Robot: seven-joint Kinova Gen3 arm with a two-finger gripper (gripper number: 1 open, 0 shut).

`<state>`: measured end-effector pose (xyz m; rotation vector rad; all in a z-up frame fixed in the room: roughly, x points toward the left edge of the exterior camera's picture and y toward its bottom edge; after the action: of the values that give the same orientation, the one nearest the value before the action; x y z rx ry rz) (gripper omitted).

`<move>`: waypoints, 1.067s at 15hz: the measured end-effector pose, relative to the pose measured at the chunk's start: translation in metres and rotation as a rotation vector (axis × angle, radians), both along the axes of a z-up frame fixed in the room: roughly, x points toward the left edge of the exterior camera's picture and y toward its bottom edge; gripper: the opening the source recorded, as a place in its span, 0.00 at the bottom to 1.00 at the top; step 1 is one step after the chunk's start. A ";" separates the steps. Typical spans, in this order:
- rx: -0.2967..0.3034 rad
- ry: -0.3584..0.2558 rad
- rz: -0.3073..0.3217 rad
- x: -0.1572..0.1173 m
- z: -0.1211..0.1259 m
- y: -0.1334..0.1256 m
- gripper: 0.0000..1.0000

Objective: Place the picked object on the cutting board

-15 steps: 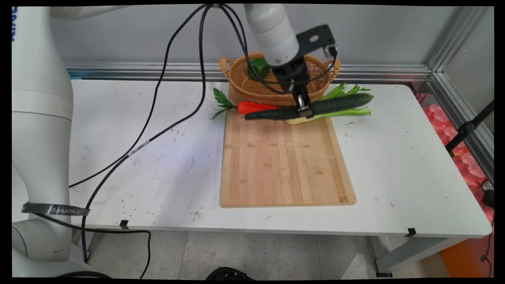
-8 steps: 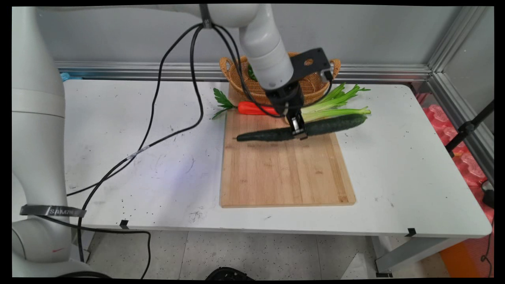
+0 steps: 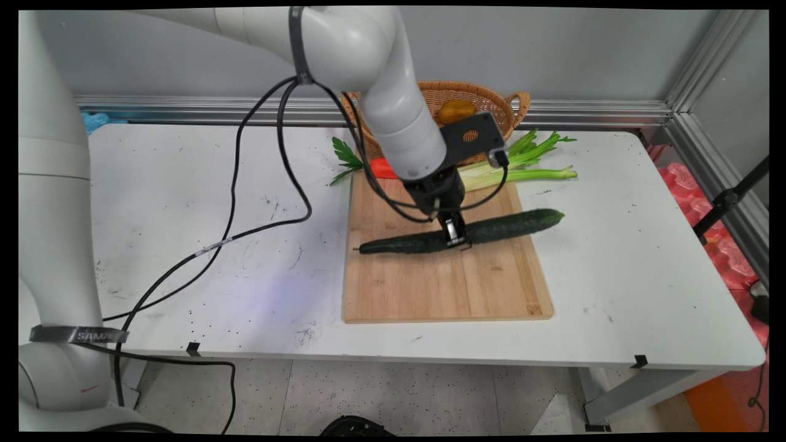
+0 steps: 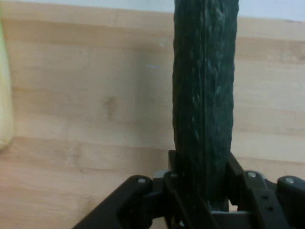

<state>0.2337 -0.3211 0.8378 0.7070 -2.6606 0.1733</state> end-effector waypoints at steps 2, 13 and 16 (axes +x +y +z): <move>0.003 0.002 -0.004 -0.001 -0.006 0.008 0.00; -0.017 0.011 -0.045 -0.001 -0.034 0.024 0.00; -0.024 0.018 -0.052 -0.001 -0.038 0.024 1.00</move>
<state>0.2324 -0.2969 0.7996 0.6282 -2.6521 0.1830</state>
